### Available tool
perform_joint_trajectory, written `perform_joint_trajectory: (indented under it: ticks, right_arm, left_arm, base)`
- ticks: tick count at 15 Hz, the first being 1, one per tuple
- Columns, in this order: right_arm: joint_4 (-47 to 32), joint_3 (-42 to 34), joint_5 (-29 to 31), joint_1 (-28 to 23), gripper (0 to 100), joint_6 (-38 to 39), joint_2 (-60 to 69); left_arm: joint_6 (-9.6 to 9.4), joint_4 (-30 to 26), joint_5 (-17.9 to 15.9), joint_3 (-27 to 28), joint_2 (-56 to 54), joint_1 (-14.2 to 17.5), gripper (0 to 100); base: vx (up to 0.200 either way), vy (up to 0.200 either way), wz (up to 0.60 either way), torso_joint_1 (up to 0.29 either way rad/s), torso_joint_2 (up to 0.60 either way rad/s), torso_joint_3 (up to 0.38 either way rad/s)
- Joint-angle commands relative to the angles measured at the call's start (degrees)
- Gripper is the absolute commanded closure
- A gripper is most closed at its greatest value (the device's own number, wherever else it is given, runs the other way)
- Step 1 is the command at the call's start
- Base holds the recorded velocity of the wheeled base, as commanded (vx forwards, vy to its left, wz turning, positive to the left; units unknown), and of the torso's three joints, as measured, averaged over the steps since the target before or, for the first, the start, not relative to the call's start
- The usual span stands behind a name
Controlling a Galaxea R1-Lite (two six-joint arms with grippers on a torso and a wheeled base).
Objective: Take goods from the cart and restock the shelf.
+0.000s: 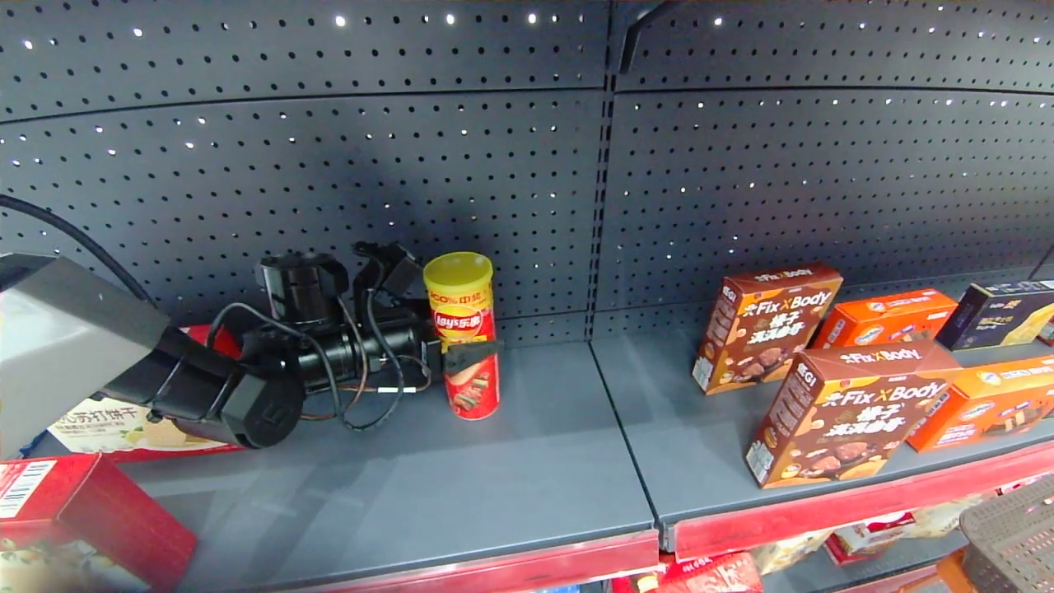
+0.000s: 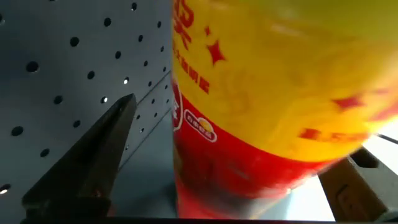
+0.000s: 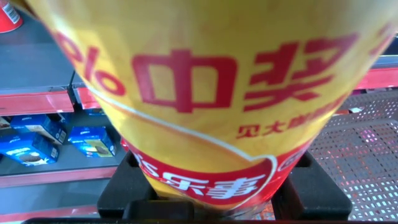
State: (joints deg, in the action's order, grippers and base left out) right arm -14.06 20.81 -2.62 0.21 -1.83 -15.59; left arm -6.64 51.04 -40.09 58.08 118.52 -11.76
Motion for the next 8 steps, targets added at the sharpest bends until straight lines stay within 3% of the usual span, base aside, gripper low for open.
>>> perform_joint_trajectory:
  ticks: [1,2,3,8]
  right_arm:
    - [0.0,0.0,0.0,0.0,100,0.0,-0.1]
    - [0.0,0.0,0.0,0.0,100,0.0,-0.1]
    - [0.1,0.1,0.1,0.0,100,0.0,0.0]
    - [0.0,0.0,0.0,0.1,100,0.0,-0.1]
  left_arm:
    - [-0.04,0.0,0.0,0.2,0.4,-0.3,0]
    - [0.05,0.1,-0.1,0.2,0.5,-0.3,0]
    - [-0.04,0.1,-0.1,0.2,0.5,-0.3,100]
    - [1.19,0.7,1.3,-0.9,-1.3,-0.6,100]
  base:
    - [0.0,0.0,0.0,0.0,0.0,0.0]
    - [0.0,0.0,0.0,0.0,0.0,0.0]
    - [0.0,0.0,0.0,0.0,0.0,0.0]
    - [0.0,0.0,0.0,0.0,0.0,0.0]
